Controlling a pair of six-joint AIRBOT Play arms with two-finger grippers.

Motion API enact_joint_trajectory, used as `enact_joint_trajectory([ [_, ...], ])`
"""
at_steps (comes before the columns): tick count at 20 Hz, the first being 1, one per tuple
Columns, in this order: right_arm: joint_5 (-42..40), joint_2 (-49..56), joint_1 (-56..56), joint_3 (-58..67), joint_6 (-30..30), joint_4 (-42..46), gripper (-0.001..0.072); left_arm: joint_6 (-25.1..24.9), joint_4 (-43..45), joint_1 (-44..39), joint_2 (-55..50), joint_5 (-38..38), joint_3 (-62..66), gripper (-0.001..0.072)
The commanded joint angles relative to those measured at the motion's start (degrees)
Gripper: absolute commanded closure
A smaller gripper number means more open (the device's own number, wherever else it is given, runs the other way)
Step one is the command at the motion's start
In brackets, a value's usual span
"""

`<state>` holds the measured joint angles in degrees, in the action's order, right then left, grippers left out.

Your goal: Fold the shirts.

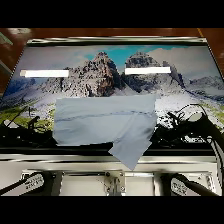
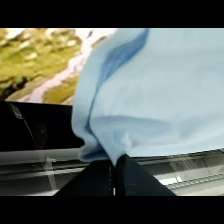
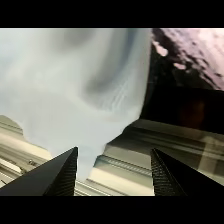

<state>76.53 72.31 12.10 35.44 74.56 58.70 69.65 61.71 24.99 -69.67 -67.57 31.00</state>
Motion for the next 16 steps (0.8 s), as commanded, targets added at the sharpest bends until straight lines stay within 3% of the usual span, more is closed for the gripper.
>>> enact_joint_trajectory([
  [1, -3.5, -0.04, -5.07, -2.01, 3.8, 0.37, 0.0127, -0.22, -0.26, -0.02, 2.03, -1.03, 0.2, 0.0669],
  [6, -8.59, -0.02, -12.76, -2.01, 12.52, 6.71, 0.0128, -0.28, -0.26, -0.02, 2.8, -1.03, 0.2, 0.0669],
  [10, -13.11, 0.02, -18.12, -2.01, 17.79, 6.99, 0.0145, -1.53, -0.26, -0.02, 2.8, -1.03, 0.2, 0.0669],
  [11, -14.43, 0.02, -19.15, -2.01, 19.04, 6.97, 0.0256, -1.75, -0.26, -0.02, 2.8, -0.98, 0.2, 0.0669],
  [14, -16.81, 0.02, -21.44, -2.01, 21.59, 5.88, 0.0291, -2.43, -0.26, 0.0, 2.8, -0.94, 0.2, 0.0669],
  [16, -15.56, -0.04, -22.08, -1.99, 21.55, 4.59, 0.0606, -3.08, -0.26, 0.0, 2.8, -0.96, 0.2, 0.0669],
])
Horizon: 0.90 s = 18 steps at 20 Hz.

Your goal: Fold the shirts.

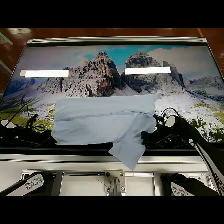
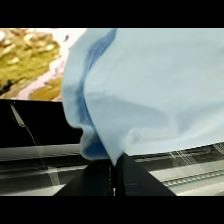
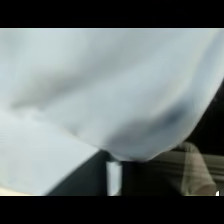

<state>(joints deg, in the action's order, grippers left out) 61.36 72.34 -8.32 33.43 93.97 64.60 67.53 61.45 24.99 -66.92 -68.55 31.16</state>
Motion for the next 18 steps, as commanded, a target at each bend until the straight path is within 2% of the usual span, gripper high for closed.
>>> enact_joint_trajectory([
  [1, 0.79, -0.48, -1.6, 0.11, 1.81, -1.81, 0.0647, -1.16, 0.04, 0.0, 0.07, 0.09, 0.2, 0.0669],
  [5, 2.62, -7.56, -1.62, 3.15, -2.01, -2.01, 0.0651, -3.02, 0.0, 0.07, 3.63, 3.17, 4.22, 0.067],
  [9, -3.45, -11.67, -1.6, 12.11, -2.89, 0.48, 0.0652, -2.8, -0.11, -0.42, 6.34, 4.68, 11.69, 0.067],
  [12, -7.65, -6.95, -1.38, 20.13, -2.89, 0.57, 0.0653, -2.25, -1.55, -3.19, 3.85, 8.26, 15.8, 0.067],
  [18, -10.54, 7.69, 4.11, 36.74, -2.08, 2.75, 0.0653, 1.75, -1.55, -6.47, -5.79, 12.59, 26.16, 0.0669],
])
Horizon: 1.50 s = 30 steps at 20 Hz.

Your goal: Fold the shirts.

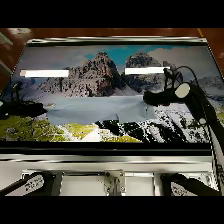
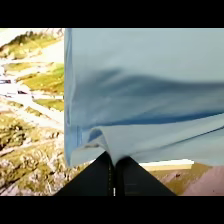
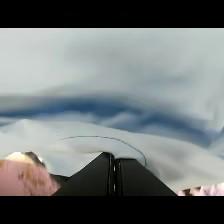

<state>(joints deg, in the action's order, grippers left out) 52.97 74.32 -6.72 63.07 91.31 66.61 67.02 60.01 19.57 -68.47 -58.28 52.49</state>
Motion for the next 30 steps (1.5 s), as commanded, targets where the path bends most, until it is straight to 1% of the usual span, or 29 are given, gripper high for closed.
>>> enact_joint_trajectory([
  [1, -2.05, 7.54, 3.61, 8.96, 0.66, 0.7, 0.0653, 2.36, -0.13, -1.05, -6.49, 2.36, 6.69, 0.0669],
  [2, -2.08, 9.25, 4.52, 10.27, 0.76, 0.31, 0.0652, 3.19, -0.13, -1.16, -8.66, 2.38, 8.39, 0.0669],
  [5, -2.99, 13.35, 5.25, 10.84, 0.72, -0.13, 0.0652, 3.3, -3.39, -2.62, -15.89, 2.38, 13.42, 0.0669],
  [7, -2.93, 16.48, 5.05, 10.84, 0.72, -0.7, 0.0652, 3.69, -3.54, -4.0, -20.17, 2.34, 16.2, 0.0669],
  [9, -3.8, 19.32, 5.14, 10.84, 0.74, -0.42, 0.0651, 6.25, -3.52, -4.24, -23.19, 2.34, 17.86, 0.0667],
  [10, -4.9, 20.04, 5.25, 10.84, 0.74, -0.02, 0.0649, 7.13, -3.52, -4.13, -24.0, 2.32, 18.27, 0.0618],
  [11, -6.32, 20.26, 5.27, 10.84, 0.72, 0.04, 0.0574, 7.23, -3.52, -4.11, -24.39, 2.14, 18.6, 0.044],
  [12, -7.85, 20.2, 5.38, 10.84, 0.48, 0.15, 0.0335, 7.23, -3.52, -4.11, -24.37, 2.1, 18.86, 0.0213],
  [13, -7.93, 19.93, 5.79, 10.97, -0.15, -0.02, 0.01, 7.21, -3.43, -3.98, -24.3, 1.14, 19.67, 0.0072],
  [14, -6.82, 19.54, 6.62, 11.1, -0.68, 0.46, 0.0083, 7.21, -3.45, -3.54, -24.3, -0.5, 21.05, 0.0071],
  [15, -4.61, 19.17, 7.82, 11.1, -0.68, 1.33, 0.0083, 7.26, -3.5, -2.99, -24.28, -2.25, 22.62, 0.0071],
  [18, 6.73, 19.96, 12.17, 11.08, -2.01, 0.92, 0.0082, 9.81, -3.54, -2.1, -23.54, -7.39, 26.18, 0.0072],
  [20, 11.54, 21.51, 14.03, 11.08, -6.03, -3.63, 0.0081, 9.77, -3.54, -2.36, -22.08, -9.4, 26.6, 0.0072],
  [21, 12.33, 22.51, 14.27, 11.08, -7.72, -6.38, 0.0038, 9.79, -3.58, -2.58, -21.14, -10.29, 26.6, 0.0072],
  [22, 12.61, 23.56, 14.27, 11.08, -8.61, -8.09, 0.0039, 9.79, -3.76, -2.84, -20.17, -11.39, 26.6, 0.0073],
  [24, 12.55, 26.12, 13.53, 11.08, -8.57, -9.7, 0.0039, 9.79, -4.94, -3.52, -18.08, -12.94, 26.6, 0.0073],
  [27, 10.82, 29.49, 12.39, 11.08, -8.5, -12.94, 0.004, 9.77, -6.73, -4.37, -14.71, -12.83, 26.6, 0.0073],
  [28, 9.73, 29.9, 12.2, 11.08, -8.41, -12.72, 0.0044, 9.73, -7.63, -4.66, -13.68, -12.83, 26.6, 0.0073],
  [29, 8.52, 29.81, 12.2, 11.08, -8.39, -11.82, 0.0223, 9.53, -8.66, -4.9, -12.87, -12.72, 26.62, 0.0074],
  [30, 8.04, 29.49, 12.22, 11.08, -8.13, -11.69, 0.0539, 8.33, -10.38, -5.11, -12.15, -12.7, 26.62, 0.0075],
])
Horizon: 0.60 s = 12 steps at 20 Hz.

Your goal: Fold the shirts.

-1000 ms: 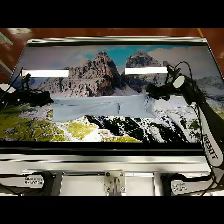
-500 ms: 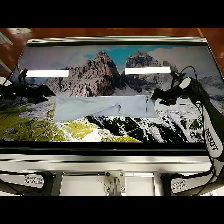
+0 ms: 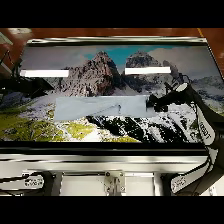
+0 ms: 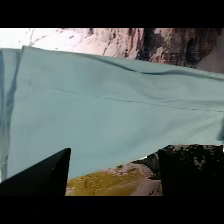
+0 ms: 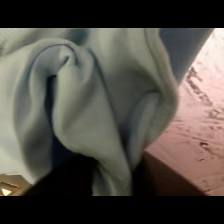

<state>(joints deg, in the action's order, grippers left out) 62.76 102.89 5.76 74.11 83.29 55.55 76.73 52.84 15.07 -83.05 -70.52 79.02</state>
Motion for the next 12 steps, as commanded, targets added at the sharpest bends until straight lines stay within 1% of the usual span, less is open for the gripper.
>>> enact_joint_trajectory([
  [1, -1.79, 0.31, -0.09, 0.04, 0.33, -0.66, 0.0637, -2.99, -5.33, -0.83, 2.86, -0.46, 0.09, 0.0106],
  [3, -0.48, -1.9, -0.11, 0.04, -1.51, -0.57, 0.065, -5.7, -10.64, -1.84, 2.84, -0.11, 0.04, 0.0263],
  [4, 0.57, -3.39, -0.11, 0.04, -1.81, -0.57, 0.0651, -5.77, -11.87, -3.06, 2.69, 1.09, 0.04, 0.0342],
  [6, 2.89, -6.78, -0.11, 0.04, -1.77, -0.59, 0.0651, -5.77, -11.93, -7.17, 1.97, 4.15, 0.02, 0.0491],
  [8, 6.29, -10.91, -0.11, 0.04, -1.7, -0.57, 0.0651, -5.77, -11.93, -13.22, 0.07, 7.04, -0.31, 0.0608],
  [10, 10.75, -15.67, -0.22, 0.04, -1.64, 1.16, 0.0651, -5.79, -11.93, -20.7, -3.21, 9.18, -0.66, 0.0652],
  [12, 15.21, -20.63, -0.28, 0.04, -0.39, 4.79, 0.0651, -5.77, -11.93, -28.15, -7.32, 12.2, -0.63, 0.0668],
])
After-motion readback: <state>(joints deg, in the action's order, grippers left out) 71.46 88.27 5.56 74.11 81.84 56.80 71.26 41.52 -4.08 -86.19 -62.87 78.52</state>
